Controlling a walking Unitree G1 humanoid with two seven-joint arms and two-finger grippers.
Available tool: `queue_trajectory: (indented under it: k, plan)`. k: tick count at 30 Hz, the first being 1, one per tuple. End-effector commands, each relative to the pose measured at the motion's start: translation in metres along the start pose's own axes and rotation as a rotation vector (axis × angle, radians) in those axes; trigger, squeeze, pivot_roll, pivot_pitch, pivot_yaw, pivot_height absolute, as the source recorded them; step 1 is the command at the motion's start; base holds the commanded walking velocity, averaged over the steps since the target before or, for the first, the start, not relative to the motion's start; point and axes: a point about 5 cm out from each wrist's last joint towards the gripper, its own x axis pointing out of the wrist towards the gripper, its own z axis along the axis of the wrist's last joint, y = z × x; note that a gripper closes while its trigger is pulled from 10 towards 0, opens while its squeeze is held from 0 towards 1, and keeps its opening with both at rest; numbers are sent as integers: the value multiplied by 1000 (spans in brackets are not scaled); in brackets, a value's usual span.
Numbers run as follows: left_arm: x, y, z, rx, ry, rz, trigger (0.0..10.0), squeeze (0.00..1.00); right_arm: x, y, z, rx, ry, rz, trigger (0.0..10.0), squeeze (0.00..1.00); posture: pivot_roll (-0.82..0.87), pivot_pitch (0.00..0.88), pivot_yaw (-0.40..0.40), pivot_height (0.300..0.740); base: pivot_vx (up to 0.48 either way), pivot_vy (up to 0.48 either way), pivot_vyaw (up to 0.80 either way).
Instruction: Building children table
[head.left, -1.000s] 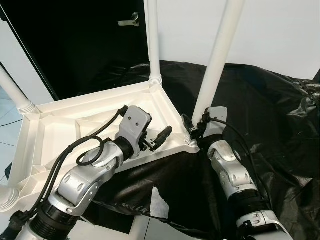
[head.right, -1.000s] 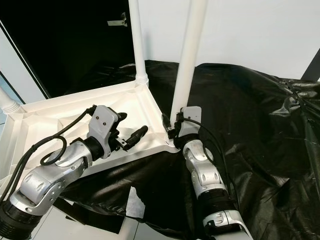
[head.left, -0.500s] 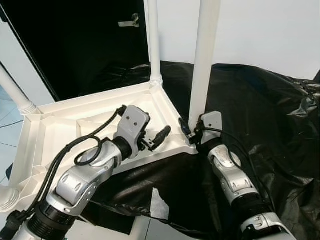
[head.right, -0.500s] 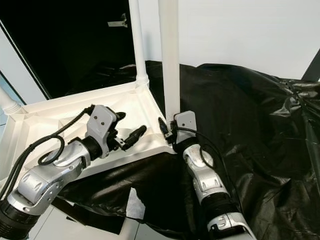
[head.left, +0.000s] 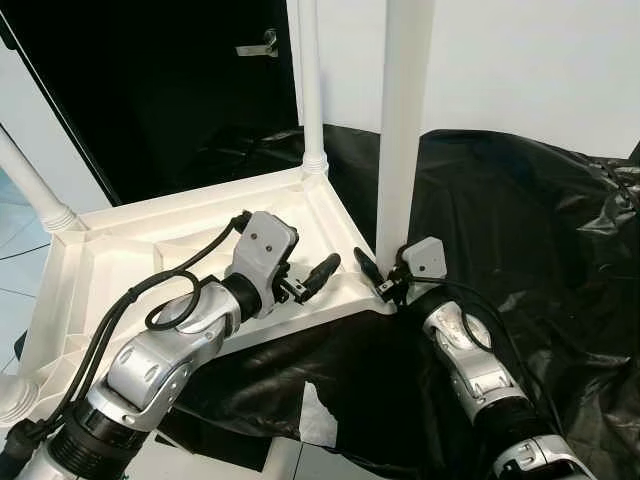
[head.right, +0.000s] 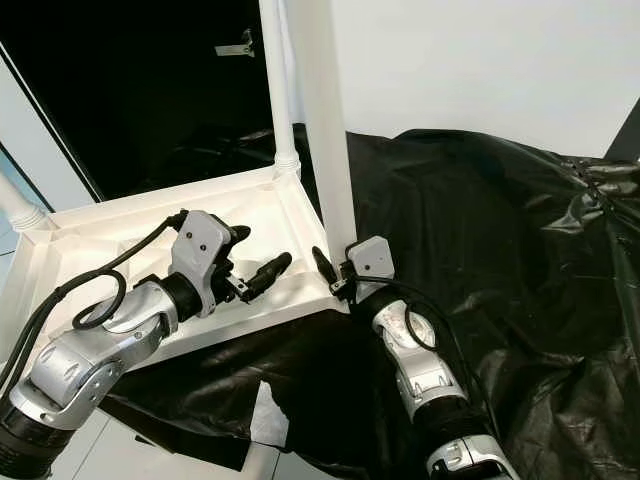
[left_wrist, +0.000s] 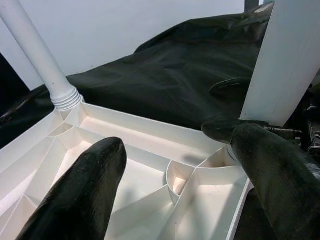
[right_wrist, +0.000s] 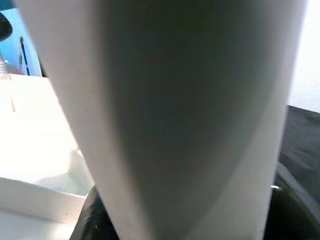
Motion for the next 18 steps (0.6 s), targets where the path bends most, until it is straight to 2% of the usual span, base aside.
queue_trajectory:
  k: [1,5,7,8,10,18]
  plan:
    - [-2,-14,3,22,-7,-298,10000,0,-15,11,-29,4,145,66,10000,0,45,0,61,740,0,0,0]
    - [-2,-14,4,23,-7,-299,10000,0,-15,11,-30,3,148,71,10000,0,45,0,61,740,0,0,0]
    - [-3,-13,4,25,-6,-298,10000,0,-13,8,-31,73,164,43,10000,0,49,0,62,740,0,0,0]
    - [-3,-13,4,25,-6,-298,10000,0,-13,8,-31,73,164,43,10000,0,49,0,62,740,0,0,0]
    - [-3,-13,4,27,-4,-300,10000,0,-7,2,-29,157,178,-1,10000,0,49,0,63,740,0,0,0]
    - [-2,-13,5,31,-8,-302,10000,0,-4,0,-32,221,232,2,10000,0,49,0,61,740,0,0,0]
